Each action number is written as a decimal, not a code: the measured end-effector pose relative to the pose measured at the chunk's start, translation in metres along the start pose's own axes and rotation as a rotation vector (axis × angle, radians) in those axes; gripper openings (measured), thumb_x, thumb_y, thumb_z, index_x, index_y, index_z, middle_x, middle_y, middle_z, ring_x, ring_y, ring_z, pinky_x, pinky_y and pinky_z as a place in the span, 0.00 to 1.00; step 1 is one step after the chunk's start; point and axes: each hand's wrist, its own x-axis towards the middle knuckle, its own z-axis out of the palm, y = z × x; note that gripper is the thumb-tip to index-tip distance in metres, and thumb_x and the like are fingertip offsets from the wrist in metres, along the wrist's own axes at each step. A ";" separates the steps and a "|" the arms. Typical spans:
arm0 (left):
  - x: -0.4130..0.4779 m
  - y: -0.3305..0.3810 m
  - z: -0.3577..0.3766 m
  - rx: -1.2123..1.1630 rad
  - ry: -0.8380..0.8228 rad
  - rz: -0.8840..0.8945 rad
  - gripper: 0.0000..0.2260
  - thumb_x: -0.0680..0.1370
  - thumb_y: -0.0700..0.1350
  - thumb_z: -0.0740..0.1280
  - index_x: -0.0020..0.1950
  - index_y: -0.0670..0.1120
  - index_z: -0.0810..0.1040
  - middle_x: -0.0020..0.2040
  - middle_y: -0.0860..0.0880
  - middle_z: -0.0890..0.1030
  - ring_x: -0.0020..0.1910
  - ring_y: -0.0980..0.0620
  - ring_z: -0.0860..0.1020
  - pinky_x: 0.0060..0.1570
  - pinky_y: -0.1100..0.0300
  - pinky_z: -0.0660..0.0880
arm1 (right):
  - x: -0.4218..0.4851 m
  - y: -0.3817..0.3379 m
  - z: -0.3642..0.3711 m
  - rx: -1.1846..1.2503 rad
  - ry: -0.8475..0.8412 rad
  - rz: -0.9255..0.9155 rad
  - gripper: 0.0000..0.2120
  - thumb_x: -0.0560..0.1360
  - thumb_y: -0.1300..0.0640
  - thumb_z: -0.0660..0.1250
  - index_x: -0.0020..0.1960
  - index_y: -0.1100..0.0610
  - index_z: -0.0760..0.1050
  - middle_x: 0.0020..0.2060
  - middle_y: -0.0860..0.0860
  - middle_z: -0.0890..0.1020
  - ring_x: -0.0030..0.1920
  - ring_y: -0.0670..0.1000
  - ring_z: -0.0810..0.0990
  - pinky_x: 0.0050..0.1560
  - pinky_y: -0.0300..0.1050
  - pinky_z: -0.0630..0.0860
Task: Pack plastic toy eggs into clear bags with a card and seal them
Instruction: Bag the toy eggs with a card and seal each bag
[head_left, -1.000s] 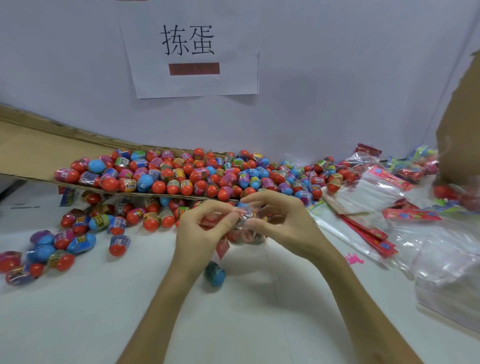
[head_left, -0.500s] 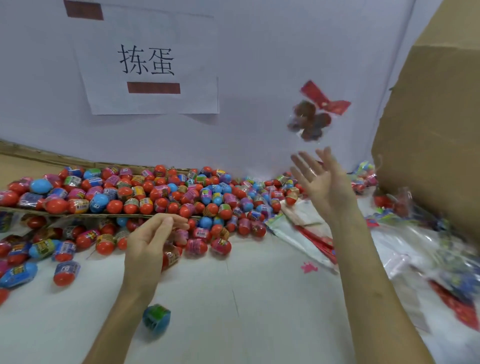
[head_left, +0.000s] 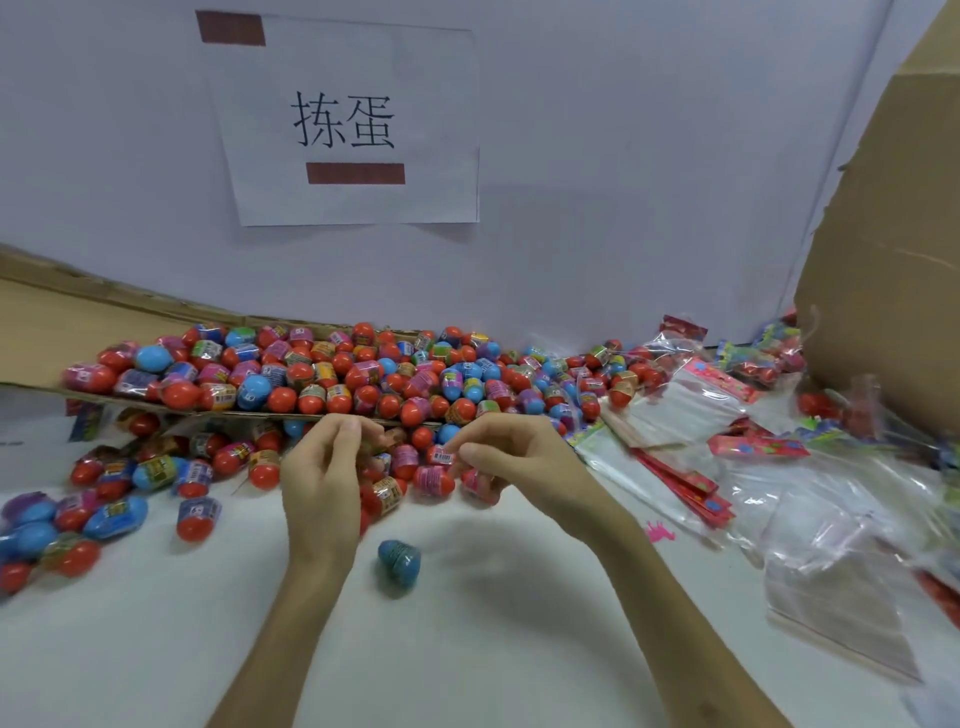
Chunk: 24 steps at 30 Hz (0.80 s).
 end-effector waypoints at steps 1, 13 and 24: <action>0.001 -0.001 -0.001 0.003 0.024 -0.017 0.15 0.83 0.45 0.60 0.40 0.50 0.81 0.40 0.51 0.84 0.40 0.53 0.81 0.40 0.59 0.79 | -0.001 0.003 0.009 -0.041 -0.010 -0.026 0.05 0.79 0.57 0.70 0.53 0.52 0.84 0.43 0.47 0.85 0.38 0.45 0.81 0.38 0.42 0.79; 0.001 -0.004 0.001 0.029 0.039 -0.093 0.17 0.84 0.44 0.60 0.38 0.53 0.81 0.36 0.51 0.82 0.34 0.55 0.79 0.38 0.54 0.77 | -0.009 0.028 0.043 -0.352 -0.089 -0.211 0.14 0.75 0.59 0.68 0.57 0.46 0.80 0.51 0.38 0.81 0.49 0.44 0.80 0.42 0.33 0.75; -0.009 -0.003 0.005 0.116 -0.092 -0.047 0.16 0.85 0.42 0.62 0.40 0.50 0.81 0.37 0.52 0.82 0.39 0.51 0.79 0.40 0.57 0.76 | -0.004 0.037 -0.025 -0.466 0.592 0.154 0.14 0.77 0.59 0.73 0.62 0.53 0.81 0.56 0.51 0.78 0.52 0.48 0.77 0.46 0.25 0.69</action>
